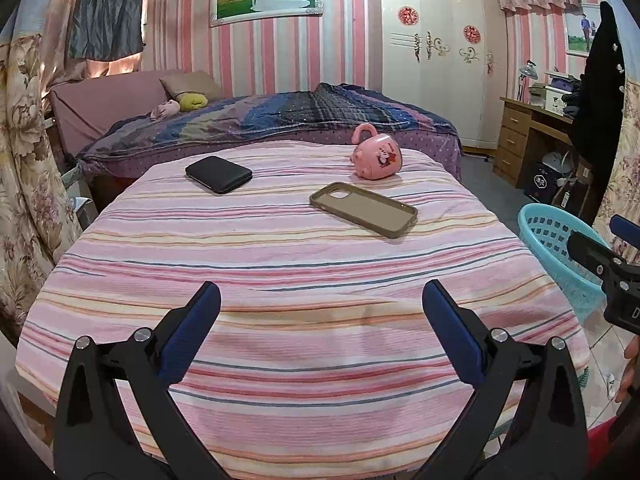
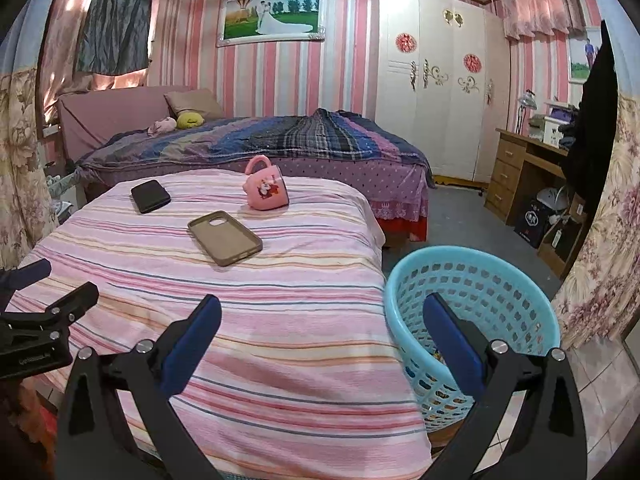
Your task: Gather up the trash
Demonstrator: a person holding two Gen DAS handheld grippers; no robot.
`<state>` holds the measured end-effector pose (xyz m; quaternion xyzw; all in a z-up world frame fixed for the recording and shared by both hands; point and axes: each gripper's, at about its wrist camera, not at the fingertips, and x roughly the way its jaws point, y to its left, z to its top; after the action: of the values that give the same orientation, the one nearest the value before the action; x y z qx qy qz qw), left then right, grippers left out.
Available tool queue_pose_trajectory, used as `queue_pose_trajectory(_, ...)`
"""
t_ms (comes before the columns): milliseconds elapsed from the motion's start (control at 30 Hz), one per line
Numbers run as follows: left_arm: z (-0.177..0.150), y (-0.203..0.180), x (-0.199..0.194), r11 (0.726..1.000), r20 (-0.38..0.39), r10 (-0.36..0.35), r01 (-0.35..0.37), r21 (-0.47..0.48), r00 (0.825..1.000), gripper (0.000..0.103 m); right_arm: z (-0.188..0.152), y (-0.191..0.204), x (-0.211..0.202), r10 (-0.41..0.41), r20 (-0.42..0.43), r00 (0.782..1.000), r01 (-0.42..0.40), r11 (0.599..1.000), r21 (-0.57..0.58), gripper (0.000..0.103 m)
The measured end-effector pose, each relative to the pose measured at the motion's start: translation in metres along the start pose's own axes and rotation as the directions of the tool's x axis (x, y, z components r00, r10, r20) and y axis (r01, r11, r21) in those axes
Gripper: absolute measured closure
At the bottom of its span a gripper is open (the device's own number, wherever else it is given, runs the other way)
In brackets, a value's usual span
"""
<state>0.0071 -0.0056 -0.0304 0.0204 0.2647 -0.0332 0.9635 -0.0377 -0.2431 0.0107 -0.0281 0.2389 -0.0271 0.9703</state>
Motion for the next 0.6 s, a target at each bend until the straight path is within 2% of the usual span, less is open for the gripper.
queue_pose_trajectory(600, 0.004, -0.004, -0.004, 1.000, 0.048, 0.004, -0.004, -0.007, 0.999, 0.005, 0.000, 0.008, -0.003, -0.023, 0.036, 0.999, 0.025, 0.999, -0.038, 0.005)
